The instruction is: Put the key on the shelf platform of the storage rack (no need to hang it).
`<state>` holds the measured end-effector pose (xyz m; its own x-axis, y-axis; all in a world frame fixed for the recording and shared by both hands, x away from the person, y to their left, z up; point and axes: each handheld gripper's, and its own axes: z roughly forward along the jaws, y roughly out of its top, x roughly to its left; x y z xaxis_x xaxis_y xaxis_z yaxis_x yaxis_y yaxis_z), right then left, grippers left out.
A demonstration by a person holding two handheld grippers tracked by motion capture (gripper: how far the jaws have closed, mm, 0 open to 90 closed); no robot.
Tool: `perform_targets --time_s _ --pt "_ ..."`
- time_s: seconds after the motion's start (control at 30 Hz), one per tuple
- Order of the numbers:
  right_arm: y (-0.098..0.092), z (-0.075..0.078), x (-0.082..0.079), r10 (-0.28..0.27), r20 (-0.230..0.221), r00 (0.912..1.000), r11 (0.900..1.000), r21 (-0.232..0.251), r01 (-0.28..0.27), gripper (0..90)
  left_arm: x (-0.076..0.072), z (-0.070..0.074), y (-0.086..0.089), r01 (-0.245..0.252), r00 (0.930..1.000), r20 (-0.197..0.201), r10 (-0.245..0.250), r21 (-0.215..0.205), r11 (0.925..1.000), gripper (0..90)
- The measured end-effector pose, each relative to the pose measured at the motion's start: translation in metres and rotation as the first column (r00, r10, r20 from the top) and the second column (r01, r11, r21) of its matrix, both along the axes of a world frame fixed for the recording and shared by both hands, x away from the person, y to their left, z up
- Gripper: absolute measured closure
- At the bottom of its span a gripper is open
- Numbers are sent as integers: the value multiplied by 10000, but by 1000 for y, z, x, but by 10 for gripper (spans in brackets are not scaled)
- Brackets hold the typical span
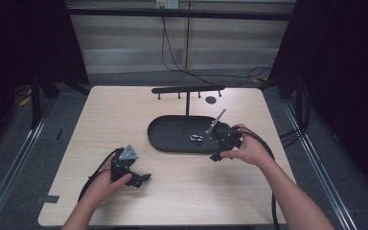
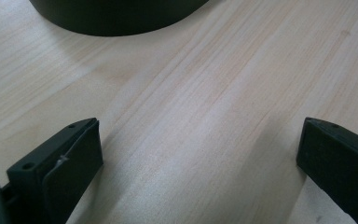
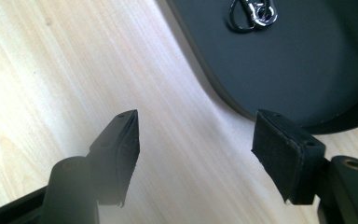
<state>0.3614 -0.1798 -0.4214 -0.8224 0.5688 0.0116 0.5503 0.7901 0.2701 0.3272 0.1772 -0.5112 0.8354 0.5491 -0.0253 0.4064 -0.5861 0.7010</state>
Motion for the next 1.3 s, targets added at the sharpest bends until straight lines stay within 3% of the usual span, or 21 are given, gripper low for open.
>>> perform_targets --time_s 0.4,1.3 --pt "-7 -5 -15 71 -167 9998 9995 -321 -76 316 0 0 0 5 10000 -1 -5 5 10000 0" --pt "-37 -14 -46 -254 -58 9997 9993 -285 252 317 0 0 0 0 10000 2 0 -1 10000 0"
